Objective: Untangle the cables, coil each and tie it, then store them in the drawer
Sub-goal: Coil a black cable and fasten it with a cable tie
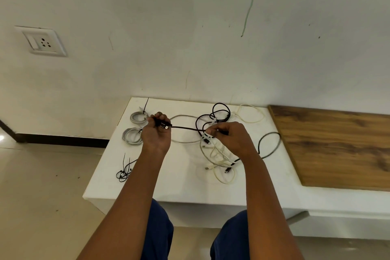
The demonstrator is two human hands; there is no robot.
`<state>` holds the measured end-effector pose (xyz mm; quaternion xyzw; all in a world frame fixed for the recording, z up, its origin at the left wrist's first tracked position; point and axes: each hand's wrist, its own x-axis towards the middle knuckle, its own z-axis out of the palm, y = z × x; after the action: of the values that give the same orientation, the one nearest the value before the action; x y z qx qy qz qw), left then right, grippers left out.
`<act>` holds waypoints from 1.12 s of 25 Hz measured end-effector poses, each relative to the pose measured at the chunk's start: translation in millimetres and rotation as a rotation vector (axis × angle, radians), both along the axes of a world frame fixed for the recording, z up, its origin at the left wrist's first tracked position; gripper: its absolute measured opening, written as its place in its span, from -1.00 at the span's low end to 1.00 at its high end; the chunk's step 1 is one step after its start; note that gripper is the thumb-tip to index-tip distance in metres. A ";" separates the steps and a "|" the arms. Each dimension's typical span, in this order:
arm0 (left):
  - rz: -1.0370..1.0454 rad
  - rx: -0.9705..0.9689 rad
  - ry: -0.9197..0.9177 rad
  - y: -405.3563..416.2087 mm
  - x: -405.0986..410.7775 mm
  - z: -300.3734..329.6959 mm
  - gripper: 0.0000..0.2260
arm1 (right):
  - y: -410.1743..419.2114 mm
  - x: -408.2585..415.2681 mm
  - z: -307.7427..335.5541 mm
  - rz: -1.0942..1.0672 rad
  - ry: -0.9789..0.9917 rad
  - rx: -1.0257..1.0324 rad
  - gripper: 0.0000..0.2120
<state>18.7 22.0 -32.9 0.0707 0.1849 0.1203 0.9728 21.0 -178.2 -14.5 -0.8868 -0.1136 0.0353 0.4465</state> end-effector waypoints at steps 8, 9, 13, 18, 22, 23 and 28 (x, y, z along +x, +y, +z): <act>-0.178 0.978 0.187 -35.3 -6.7 -6.0 -0.81 | 17.6 -7.7 11.5 0.142 -0.022 0.188 -0.82; -0.243 1.085 0.156 -39.5 -8.7 -6.9 -0.82 | 18.2 -7.1 11.0 0.108 -0.058 0.199 -0.84; -0.458 1.267 0.010 -47.9 -16.3 -6.4 -0.73 | 14.4 -2.4 7.4 -0.101 -0.203 0.142 -0.90; -0.701 1.159 -0.051 -53.8 -18.3 -0.1 -0.59 | 12.3 0.0 3.1 -0.269 -0.237 -0.032 -0.83; -0.867 0.561 -0.194 -50.5 -18.4 8.4 -0.68 | 13.6 0.3 3.0 -0.264 -0.224 -0.039 -0.83; -0.877 0.463 -0.232 -49.4 -18.8 10.4 -0.70 | 14.5 0.4 3.1 -0.248 -0.221 -0.038 -0.82; -0.788 0.107 -0.378 -38.8 -19.0 16.1 -0.70 | 16.2 2.4 1.6 -0.136 -0.198 0.007 -0.75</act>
<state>-0.3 -16.8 -16.8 0.1626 -0.0438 -0.2395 0.9562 23.4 -162.0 -12.9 -0.8901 -0.0969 -0.0830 0.4376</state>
